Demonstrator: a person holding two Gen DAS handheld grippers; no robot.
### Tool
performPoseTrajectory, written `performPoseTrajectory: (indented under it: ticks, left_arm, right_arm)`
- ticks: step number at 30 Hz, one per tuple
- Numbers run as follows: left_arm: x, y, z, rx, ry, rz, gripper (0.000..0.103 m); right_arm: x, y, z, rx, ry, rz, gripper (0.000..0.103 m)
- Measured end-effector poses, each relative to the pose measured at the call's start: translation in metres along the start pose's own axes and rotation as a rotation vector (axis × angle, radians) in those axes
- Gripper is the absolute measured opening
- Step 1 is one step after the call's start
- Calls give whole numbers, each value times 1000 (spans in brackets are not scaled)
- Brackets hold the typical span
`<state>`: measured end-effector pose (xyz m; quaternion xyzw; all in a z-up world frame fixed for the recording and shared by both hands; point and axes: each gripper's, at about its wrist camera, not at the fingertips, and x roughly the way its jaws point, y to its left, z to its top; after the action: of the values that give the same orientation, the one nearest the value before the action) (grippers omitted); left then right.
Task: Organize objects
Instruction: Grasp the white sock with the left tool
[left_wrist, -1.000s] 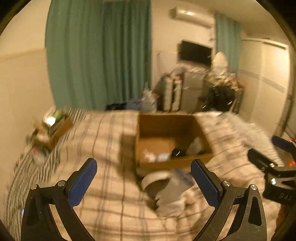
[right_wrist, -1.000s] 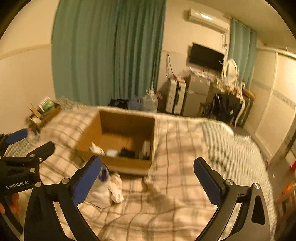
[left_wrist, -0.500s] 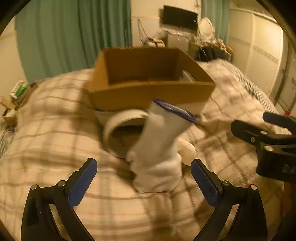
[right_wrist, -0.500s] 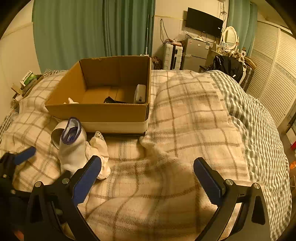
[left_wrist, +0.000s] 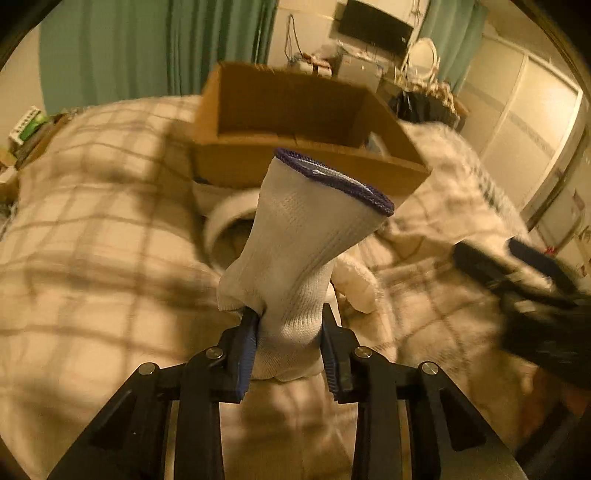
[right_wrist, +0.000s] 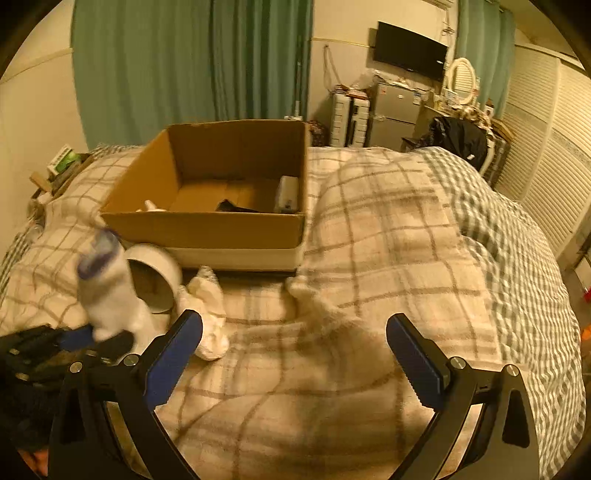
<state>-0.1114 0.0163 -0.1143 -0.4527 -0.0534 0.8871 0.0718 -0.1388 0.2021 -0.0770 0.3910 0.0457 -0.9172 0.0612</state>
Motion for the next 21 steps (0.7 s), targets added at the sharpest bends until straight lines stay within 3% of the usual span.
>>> performPoseTrajectory:
  ticks: [6, 9, 11, 12, 13, 16, 21]
  left_arm:
    - [-35, 20, 11, 12, -79, 75, 32]
    - [-32, 25, 12, 5, -83, 105, 32]
    - [-26, 27, 10, -5, -66, 101, 32]
    - [-24, 29, 10, -4, -57, 96, 32]
    - [-23, 29, 8, 1, -55, 95, 32]
    - [-24, 28, 7, 2, -55, 86, 32]
    - [-27, 23, 4, -6, -52, 76, 32]
  right_arm:
    - [24, 32, 2, -68, 67, 158, 100]
    - [47, 54, 1, -113, 129, 182, 96]
    - [64, 64, -2, -128, 183, 202, 72]
    - [72, 67, -4, -135, 214, 207, 50]
    - [78, 70, -7, -143, 238, 202, 36]
    - [75, 74, -12, -168, 234, 182, 14]
    - [38, 73, -17, -175, 154, 166, 8]
